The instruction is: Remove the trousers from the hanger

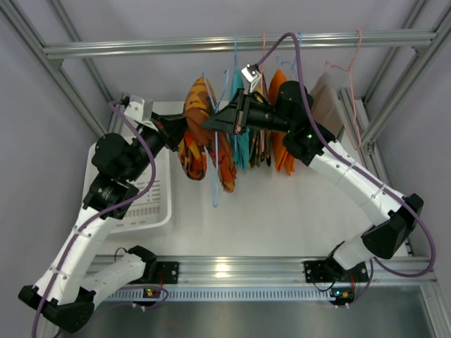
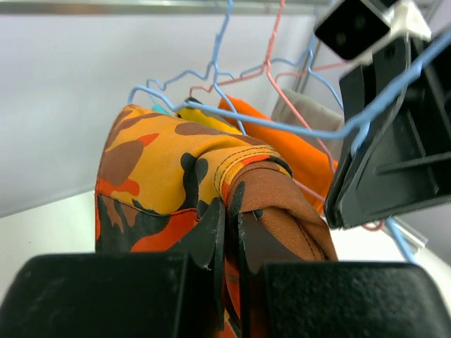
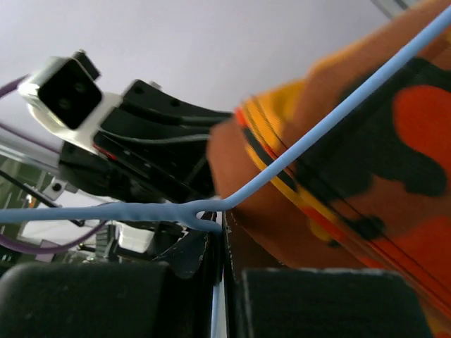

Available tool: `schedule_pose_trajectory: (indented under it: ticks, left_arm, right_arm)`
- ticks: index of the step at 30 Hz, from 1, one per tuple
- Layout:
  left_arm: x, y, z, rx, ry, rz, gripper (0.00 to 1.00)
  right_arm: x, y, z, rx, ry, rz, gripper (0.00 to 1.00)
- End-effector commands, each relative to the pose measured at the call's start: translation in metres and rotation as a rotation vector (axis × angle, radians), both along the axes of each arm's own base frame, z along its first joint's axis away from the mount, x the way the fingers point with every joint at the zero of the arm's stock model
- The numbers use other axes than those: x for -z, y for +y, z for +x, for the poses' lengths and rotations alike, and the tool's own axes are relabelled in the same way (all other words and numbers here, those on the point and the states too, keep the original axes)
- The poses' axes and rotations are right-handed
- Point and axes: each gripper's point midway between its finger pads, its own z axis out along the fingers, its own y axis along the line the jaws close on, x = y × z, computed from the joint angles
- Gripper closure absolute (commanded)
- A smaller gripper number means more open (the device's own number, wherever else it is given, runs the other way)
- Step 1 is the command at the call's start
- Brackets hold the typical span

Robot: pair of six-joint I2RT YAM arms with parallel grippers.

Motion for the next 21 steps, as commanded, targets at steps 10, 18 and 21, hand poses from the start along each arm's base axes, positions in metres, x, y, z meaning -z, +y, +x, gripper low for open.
schedule_pose_trajectory:
  ticks: [10, 18, 21]
  left_arm:
    - [-0.178, 0.037, -0.057, -0.015, -0.318, -0.288, 1.00]
    - [-0.239, 0.051, -0.077, -0.026, -0.416, -0.351, 1.00]
    - [-0.263, 0.066, -0.089, -0.067, -0.487, -0.368, 1.00]
  right_arm:
    - [0.017, -0.027, 0.004, 0.075, -0.110, -0.050, 1.00]
    - [0.047, -0.031, 0.017, 0.109, -0.076, -0.111, 1.00]
    - [0.051, -0.032, 0.019, 0.114, -0.084, -0.123, 1.00]
